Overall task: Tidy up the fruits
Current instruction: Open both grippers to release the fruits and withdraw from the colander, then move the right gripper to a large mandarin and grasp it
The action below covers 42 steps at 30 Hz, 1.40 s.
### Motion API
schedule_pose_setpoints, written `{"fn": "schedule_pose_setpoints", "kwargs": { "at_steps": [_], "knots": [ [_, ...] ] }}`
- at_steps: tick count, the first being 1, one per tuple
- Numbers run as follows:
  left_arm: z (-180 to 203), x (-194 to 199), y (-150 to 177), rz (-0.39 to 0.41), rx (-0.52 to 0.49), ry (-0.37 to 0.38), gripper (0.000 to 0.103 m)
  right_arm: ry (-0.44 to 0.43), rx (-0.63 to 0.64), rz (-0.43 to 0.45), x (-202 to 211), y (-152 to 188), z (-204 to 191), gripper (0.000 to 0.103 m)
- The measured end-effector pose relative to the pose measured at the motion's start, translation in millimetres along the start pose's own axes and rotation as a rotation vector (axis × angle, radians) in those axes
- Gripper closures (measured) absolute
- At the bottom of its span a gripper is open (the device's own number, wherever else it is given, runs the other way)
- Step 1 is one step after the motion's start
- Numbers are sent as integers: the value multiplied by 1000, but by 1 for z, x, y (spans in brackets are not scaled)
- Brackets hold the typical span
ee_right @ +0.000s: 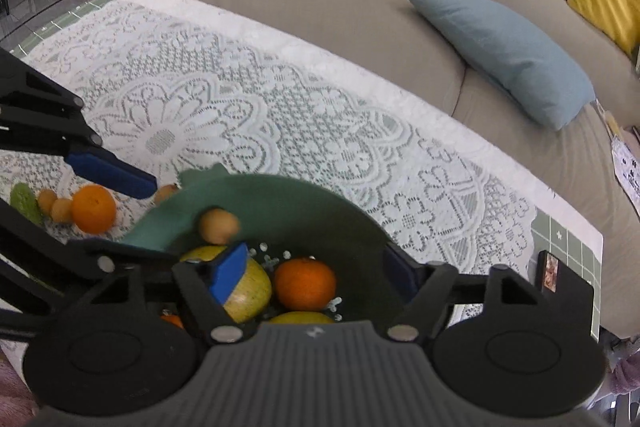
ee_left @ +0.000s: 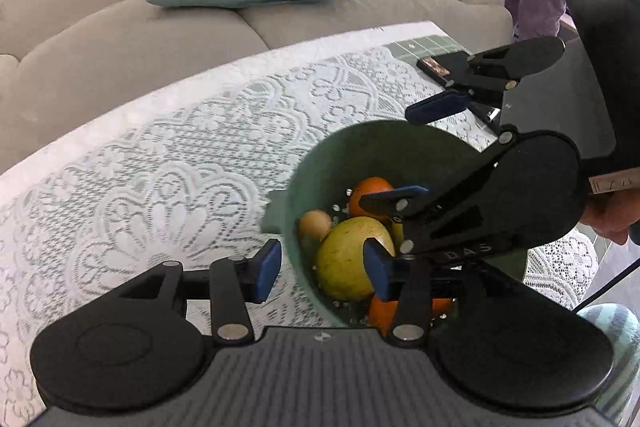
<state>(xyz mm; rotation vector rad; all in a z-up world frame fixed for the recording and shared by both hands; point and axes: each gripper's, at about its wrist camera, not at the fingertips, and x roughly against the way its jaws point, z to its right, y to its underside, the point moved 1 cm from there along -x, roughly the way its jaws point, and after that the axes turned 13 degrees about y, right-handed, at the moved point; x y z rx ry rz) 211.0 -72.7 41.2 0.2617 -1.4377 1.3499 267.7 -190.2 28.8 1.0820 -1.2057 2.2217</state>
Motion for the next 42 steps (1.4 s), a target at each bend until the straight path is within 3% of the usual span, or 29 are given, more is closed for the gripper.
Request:
{"fn": "schedule_pose_setpoints", "kwargs": {
  "at_steps": [4, 16, 24, 33, 39, 42],
  "knots": [
    [-8, 22, 6, 42, 31, -16, 41, -7, 8, 44, 16, -6, -13, 24],
    [-45, 80, 48, 151, 169, -93, 40, -102, 47, 150, 52, -19, -66, 17],
    [-74, 91, 85, 145, 271, -148, 40, -181, 94, 159, 55, -18, -105, 16],
    [-81, 103, 122, 197, 309, -187, 40, -229, 3, 194, 49, -3, -128, 14],
    [-89, 103, 147, 233, 367, -172, 40, -215, -27, 265, 55, 14, -142, 14],
    [-90, 100, 156, 252, 380, -141, 40, -207, -39, 294, 60, 25, -152, 20]
  ]
}}
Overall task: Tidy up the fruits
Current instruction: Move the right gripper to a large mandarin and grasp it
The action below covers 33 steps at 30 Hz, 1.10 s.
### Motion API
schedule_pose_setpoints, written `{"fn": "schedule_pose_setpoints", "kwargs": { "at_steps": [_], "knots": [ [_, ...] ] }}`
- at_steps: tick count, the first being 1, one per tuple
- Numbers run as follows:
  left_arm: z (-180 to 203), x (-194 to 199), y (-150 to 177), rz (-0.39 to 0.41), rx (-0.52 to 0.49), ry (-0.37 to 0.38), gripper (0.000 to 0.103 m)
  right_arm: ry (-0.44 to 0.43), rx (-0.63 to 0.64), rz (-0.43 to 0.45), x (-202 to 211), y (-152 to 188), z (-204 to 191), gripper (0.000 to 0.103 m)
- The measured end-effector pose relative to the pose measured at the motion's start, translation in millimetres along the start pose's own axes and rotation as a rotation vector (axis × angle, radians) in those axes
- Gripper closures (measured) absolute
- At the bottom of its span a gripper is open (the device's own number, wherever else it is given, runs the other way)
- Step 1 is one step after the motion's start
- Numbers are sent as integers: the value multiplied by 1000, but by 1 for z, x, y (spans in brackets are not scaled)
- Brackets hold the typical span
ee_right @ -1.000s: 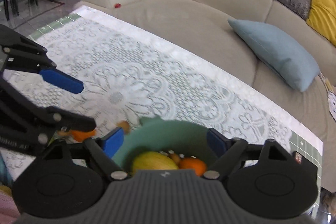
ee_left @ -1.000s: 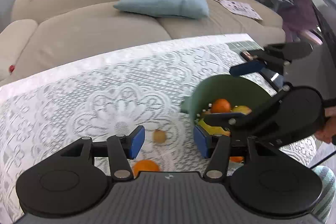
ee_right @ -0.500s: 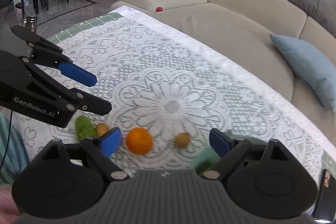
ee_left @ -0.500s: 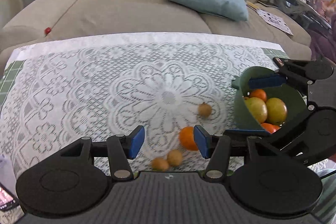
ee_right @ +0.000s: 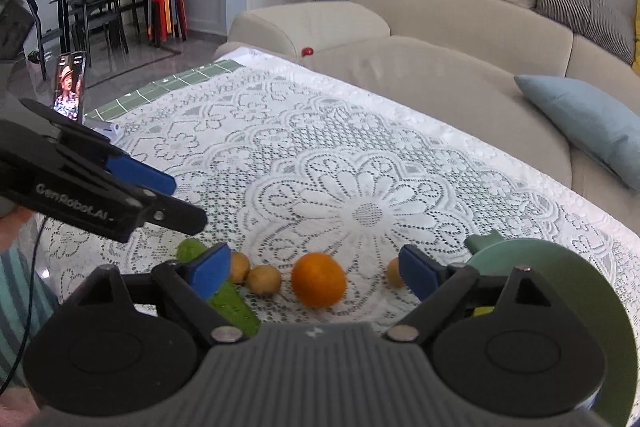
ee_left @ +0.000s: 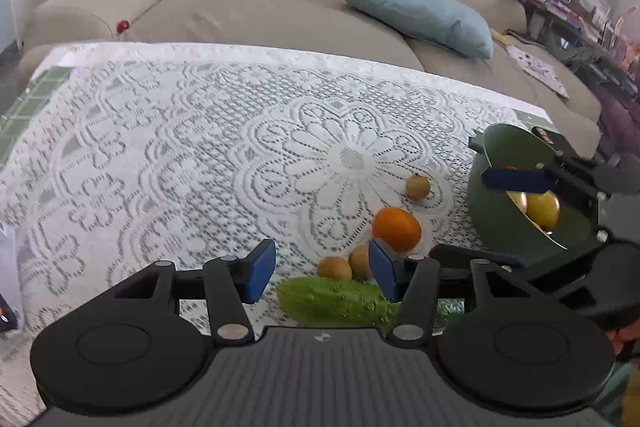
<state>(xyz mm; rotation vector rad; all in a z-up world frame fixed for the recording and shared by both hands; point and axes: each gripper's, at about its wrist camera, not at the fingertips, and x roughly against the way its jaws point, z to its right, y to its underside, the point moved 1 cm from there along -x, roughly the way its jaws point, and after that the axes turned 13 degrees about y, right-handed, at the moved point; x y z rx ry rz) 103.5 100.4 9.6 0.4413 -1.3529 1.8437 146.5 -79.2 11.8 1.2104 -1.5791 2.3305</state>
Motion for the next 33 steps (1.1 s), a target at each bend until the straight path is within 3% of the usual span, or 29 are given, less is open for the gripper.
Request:
{"fn": "schedule_pose_setpoints", "kwargs": {
  "at_steps": [11, 19, 33],
  "knots": [
    [-8, -20, 8, -6, 15, 77, 48, 41, -64, -33, -18, 21, -8, 53],
    [-21, -34, 5, -34, 61, 90, 50, 67, -37, -52, -46, 20, -11, 55],
    [-35, -40, 6, 32, 123, 80, 50, 82, -5, -78, -75, 24, -18, 61]
  ]
}}
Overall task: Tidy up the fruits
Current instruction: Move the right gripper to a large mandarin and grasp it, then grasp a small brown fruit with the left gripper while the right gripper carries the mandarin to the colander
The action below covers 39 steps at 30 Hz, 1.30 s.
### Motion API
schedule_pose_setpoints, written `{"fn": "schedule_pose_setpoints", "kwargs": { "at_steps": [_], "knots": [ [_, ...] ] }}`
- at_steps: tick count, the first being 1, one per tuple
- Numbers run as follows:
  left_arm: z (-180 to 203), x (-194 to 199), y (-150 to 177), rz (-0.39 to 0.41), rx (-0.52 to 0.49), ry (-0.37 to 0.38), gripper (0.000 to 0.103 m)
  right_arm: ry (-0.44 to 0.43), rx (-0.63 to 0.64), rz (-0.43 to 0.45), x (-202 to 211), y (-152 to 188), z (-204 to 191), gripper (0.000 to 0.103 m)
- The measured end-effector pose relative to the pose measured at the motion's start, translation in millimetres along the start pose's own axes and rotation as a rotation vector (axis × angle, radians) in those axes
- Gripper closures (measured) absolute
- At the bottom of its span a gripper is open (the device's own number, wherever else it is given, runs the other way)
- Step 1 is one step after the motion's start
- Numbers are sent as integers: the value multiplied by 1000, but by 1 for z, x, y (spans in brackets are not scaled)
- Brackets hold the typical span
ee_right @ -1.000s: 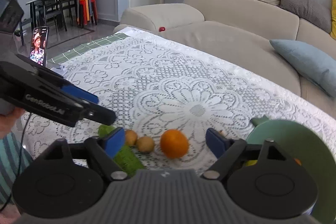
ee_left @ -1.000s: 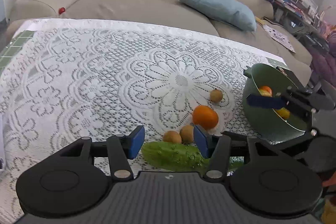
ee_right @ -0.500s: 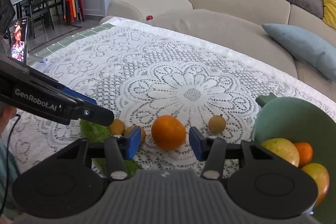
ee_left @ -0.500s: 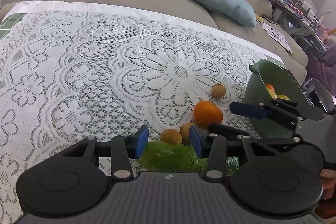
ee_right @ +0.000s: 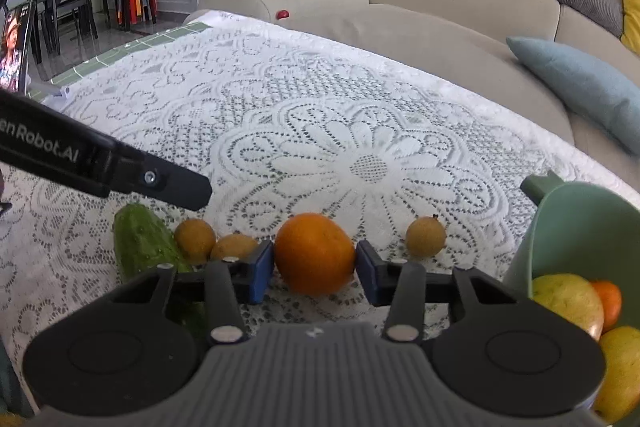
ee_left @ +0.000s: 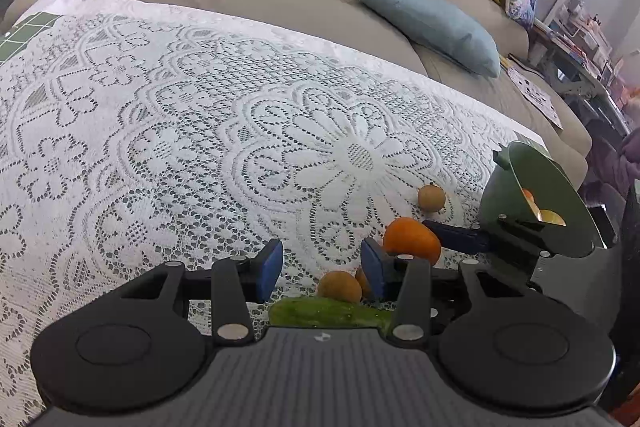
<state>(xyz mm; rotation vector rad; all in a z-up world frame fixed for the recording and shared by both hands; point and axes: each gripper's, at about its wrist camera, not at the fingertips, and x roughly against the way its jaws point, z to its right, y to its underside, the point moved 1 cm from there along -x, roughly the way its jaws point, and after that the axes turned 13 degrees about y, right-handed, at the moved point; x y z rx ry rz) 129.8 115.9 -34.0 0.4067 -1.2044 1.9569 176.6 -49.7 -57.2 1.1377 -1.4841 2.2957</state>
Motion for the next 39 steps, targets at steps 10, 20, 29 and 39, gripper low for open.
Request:
{"fn": "schedule_pose_setpoints", "kwargs": {
  "at_steps": [10, 20, 29, 39],
  "knots": [
    [7, 4, -1, 18, -21, -5, 50, 8, 2, 41, 16, -4, 6, 62],
    [36, 0, -13, 0, -102, -1, 54, -22, -38, 101, 61, -17, 47, 62],
    [74, -40, -22, -61, -228, 25, 59, -1, -39, 49, 77, -22, 112, 62],
    [94, -95, -27, -143, -361, 24, 64, 68, -6, -19, 66, -11, 156, 62]
  ]
}}
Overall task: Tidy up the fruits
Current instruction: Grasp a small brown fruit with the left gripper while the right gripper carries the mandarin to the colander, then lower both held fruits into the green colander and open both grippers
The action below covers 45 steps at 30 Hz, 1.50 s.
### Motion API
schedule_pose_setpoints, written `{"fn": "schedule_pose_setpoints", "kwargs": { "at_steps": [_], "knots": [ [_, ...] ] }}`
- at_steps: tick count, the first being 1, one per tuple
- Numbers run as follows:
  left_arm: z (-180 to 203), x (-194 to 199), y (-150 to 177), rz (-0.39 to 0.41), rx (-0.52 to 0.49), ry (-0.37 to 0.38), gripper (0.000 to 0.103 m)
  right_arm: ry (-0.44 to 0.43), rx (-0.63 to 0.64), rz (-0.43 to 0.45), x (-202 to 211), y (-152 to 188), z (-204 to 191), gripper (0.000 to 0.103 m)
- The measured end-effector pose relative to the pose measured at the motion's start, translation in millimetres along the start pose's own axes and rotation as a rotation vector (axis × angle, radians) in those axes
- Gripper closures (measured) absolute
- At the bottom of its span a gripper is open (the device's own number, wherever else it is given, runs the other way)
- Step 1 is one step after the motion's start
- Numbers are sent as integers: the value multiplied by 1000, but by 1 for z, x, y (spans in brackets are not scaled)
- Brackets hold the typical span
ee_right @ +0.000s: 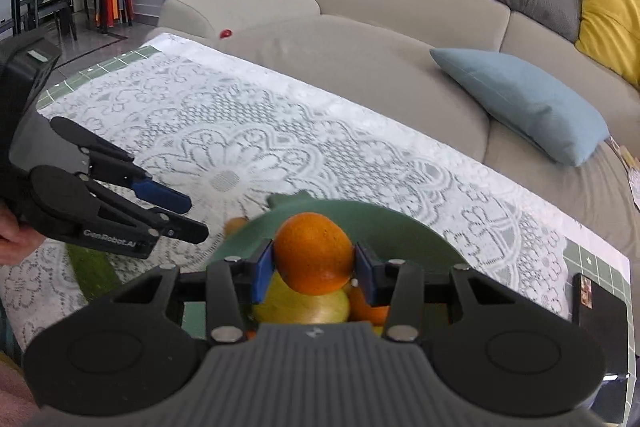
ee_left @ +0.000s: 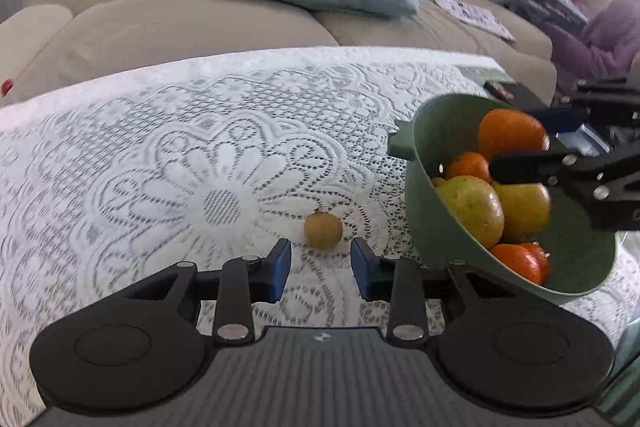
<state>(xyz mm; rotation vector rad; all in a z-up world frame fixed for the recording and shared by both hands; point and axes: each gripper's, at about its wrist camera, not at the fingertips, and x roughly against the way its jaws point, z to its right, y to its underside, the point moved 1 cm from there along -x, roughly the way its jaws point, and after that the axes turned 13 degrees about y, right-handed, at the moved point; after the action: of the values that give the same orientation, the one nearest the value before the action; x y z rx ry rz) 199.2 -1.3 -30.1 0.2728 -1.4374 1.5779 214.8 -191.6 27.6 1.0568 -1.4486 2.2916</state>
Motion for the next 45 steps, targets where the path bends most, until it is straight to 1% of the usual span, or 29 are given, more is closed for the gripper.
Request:
{"fn": "schedule_pose_setpoints", "kwargs": {
  "at_steps": [5, 9, 12, 14, 16, 19, 21, 25, 31, 33, 36, 45],
  "knots": [
    [4, -20, -3, -36, -43, -5, 64, -11, -22, -29, -10, 3, 13, 62],
    [5, -30, -5, -41, -62, -15, 64, -21, -32, -47, -19, 1, 20, 62],
    [4, -35, -7, -44, -73, -38, 64, -22, -43, -56, -23, 0, 26, 62],
    [3, -37, -7, -48, -67, -37, 68, -20, -55, -65, -26, -1, 31, 62],
    [1, -39, -8, -53, -61, -44, 74, -22, -72, -73, -29, -1, 36, 62],
    [-3, -38, -9, -45, -25, -42, 75, -29, -106, -88, -33, -1, 44, 62],
    [-5, -34, -11, -27, -5, -52, 75, -30, -127, -98, -36, -1, 49, 62],
    [-6, -13, -15, 16, 63, -17, 75, -41, -148, -119, -40, 0, 55, 62],
    [12, 18, -25, 67, 54, -11, 75, -97, -148, -140, -50, -5, 49, 62],
    [19, 23, -28, 67, 45, -14, 75, -105, -136, -144, -54, -8, 43, 62],
    [27, 28, -30, 62, 37, 2, 75, -104, -127, -157, -62, -10, 38, 62],
    [39, 31, -32, 55, 28, 10, 75, -107, -139, -198, -76, -6, 33, 62]
  ]
}}
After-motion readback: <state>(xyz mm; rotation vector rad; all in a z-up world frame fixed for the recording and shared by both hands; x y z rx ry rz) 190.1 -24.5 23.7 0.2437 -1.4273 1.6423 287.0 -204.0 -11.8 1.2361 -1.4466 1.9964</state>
